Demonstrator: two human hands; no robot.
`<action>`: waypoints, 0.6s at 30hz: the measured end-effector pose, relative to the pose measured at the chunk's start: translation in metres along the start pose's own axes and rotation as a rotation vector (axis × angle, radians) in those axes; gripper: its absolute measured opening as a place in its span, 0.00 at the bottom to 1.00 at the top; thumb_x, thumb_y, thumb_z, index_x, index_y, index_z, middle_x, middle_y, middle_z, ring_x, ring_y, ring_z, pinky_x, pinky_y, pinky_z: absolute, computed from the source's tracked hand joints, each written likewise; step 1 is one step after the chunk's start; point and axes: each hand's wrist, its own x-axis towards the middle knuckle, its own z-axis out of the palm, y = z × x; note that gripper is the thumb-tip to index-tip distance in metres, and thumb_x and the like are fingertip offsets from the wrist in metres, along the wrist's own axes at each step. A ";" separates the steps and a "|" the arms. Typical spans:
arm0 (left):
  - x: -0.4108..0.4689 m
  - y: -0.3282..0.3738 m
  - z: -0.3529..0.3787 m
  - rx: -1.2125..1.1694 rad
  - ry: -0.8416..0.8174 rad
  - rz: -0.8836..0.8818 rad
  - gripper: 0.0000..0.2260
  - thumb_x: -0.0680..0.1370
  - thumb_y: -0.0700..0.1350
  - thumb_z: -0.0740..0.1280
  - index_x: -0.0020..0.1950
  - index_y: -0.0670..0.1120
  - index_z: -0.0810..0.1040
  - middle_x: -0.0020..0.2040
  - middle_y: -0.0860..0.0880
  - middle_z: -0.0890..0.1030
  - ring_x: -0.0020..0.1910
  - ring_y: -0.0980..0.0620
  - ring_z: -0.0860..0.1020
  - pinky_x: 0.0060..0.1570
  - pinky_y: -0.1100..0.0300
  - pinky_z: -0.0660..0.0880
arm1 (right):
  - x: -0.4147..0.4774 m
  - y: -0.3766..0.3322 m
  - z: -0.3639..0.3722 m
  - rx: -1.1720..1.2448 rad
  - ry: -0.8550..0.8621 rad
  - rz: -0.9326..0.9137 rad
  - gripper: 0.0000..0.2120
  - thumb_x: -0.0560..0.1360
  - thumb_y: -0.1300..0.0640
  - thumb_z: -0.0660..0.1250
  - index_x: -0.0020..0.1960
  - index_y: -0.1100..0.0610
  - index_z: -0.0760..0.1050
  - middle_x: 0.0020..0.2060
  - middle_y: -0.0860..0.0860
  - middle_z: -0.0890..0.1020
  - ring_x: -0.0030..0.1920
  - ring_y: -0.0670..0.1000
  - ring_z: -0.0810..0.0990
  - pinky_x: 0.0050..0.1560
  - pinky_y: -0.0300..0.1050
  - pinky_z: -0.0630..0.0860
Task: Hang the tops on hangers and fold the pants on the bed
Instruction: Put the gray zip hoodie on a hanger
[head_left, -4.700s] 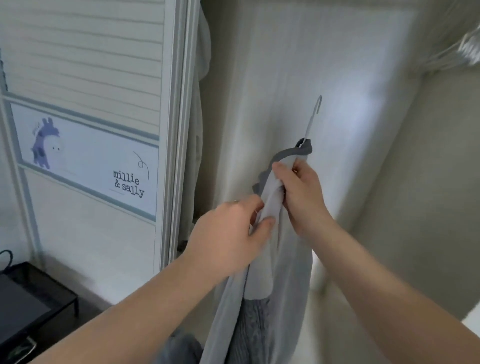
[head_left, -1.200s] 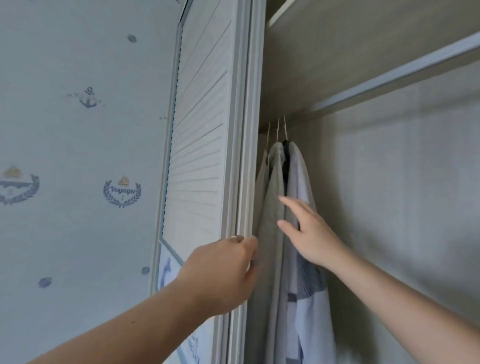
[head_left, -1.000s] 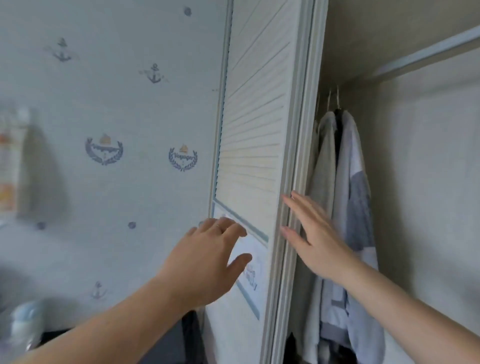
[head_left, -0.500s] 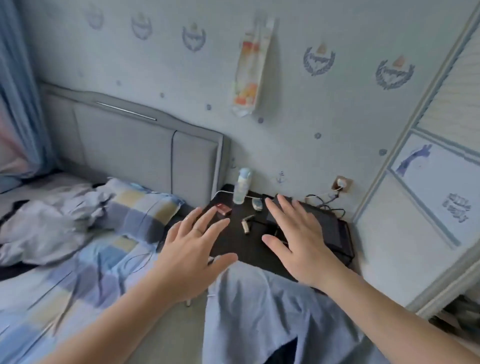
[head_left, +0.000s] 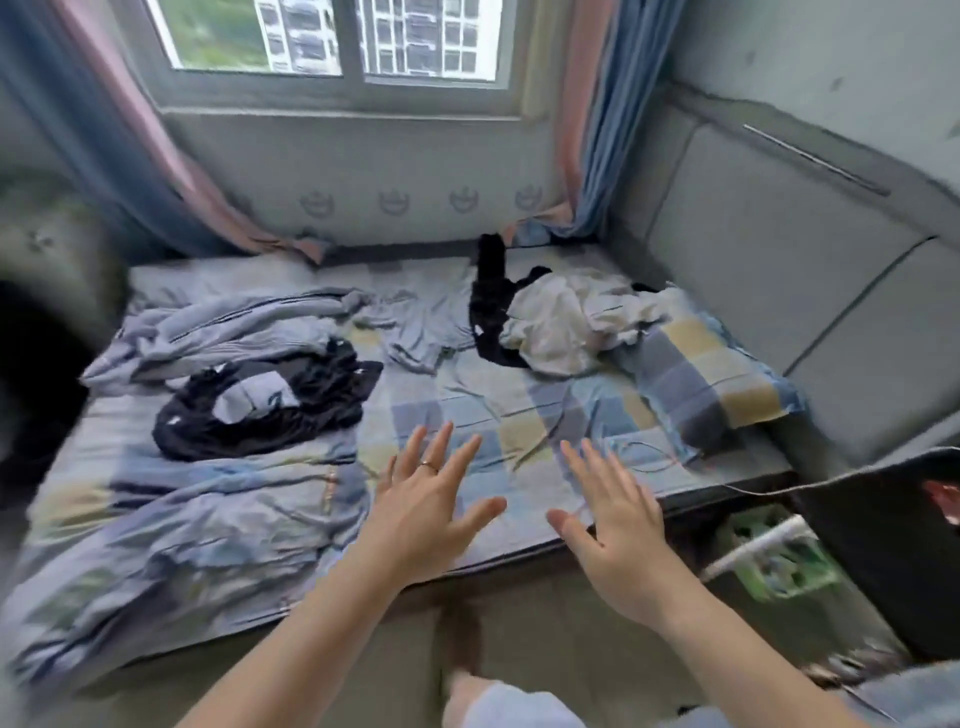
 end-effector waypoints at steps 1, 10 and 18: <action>0.004 -0.019 -0.002 -0.005 0.006 -0.045 0.44 0.66 0.81 0.36 0.80 0.65 0.42 0.81 0.58 0.38 0.80 0.52 0.34 0.77 0.45 0.42 | 0.019 -0.009 0.009 0.015 -0.030 -0.024 0.31 0.81 0.36 0.53 0.77 0.31 0.37 0.79 0.36 0.40 0.79 0.44 0.36 0.77 0.51 0.38; 0.075 -0.153 -0.020 -0.090 0.006 -0.339 0.34 0.77 0.73 0.50 0.81 0.62 0.50 0.82 0.56 0.46 0.81 0.52 0.40 0.77 0.45 0.47 | 0.196 -0.057 0.068 0.055 -0.251 -0.112 0.31 0.81 0.35 0.52 0.77 0.33 0.37 0.80 0.38 0.44 0.80 0.46 0.41 0.77 0.54 0.45; 0.137 -0.236 -0.049 -0.168 -0.002 -0.482 0.31 0.78 0.70 0.53 0.80 0.62 0.55 0.82 0.57 0.50 0.81 0.52 0.44 0.76 0.45 0.50 | 0.312 -0.094 0.085 0.052 -0.345 -0.131 0.32 0.81 0.35 0.53 0.79 0.35 0.41 0.80 0.39 0.45 0.80 0.46 0.43 0.78 0.54 0.46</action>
